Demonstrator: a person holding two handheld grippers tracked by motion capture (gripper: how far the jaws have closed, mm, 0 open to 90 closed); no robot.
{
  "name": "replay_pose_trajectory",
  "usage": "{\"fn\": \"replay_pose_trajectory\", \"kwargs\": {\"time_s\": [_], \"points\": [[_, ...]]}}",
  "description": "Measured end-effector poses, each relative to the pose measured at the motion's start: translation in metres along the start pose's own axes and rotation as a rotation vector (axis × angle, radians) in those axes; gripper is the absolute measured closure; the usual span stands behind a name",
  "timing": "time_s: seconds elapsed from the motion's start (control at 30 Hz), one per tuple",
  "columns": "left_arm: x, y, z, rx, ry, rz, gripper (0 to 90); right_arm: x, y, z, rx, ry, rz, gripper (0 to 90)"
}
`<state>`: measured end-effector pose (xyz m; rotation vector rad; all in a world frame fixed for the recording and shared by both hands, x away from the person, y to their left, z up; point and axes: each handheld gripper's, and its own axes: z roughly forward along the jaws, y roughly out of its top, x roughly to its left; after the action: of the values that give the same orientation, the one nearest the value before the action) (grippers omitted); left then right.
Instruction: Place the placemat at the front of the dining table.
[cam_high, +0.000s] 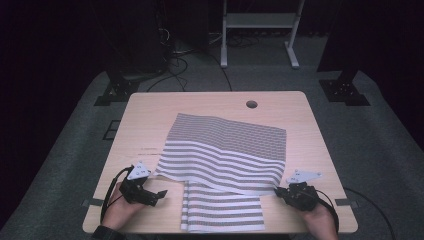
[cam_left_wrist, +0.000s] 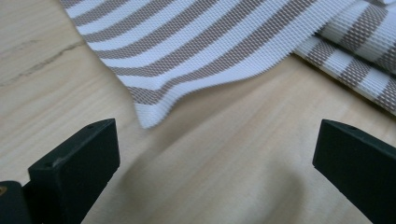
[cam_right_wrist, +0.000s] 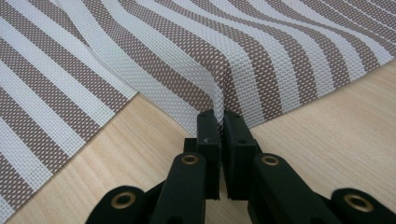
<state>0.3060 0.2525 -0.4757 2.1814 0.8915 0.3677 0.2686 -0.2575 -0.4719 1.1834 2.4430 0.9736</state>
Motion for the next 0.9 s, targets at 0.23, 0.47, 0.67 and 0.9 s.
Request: {"fn": "replay_pose_trajectory", "kwargs": {"time_s": [0.23,0.47,0.67,0.9], "points": [[0.017,0.006,0.008,0.026,0.038,-0.022,11.9,-0.001,0.000,0.000,0.003,0.003,-0.001,85.9],[0.021,0.012,0.012,0.004,0.051,-0.019,25.5,-0.002,0.000,0.000,0.002,0.008,0.003,85.9],[0.024,0.013,0.013,-0.028,0.002,-0.017,48.0,-0.002,0.000,0.000,0.003,0.009,0.007,85.9],[0.022,0.023,0.009,-0.033,0.000,-0.029,68.6,-0.003,0.001,0.000,0.006,0.010,0.005,86.0]]}}
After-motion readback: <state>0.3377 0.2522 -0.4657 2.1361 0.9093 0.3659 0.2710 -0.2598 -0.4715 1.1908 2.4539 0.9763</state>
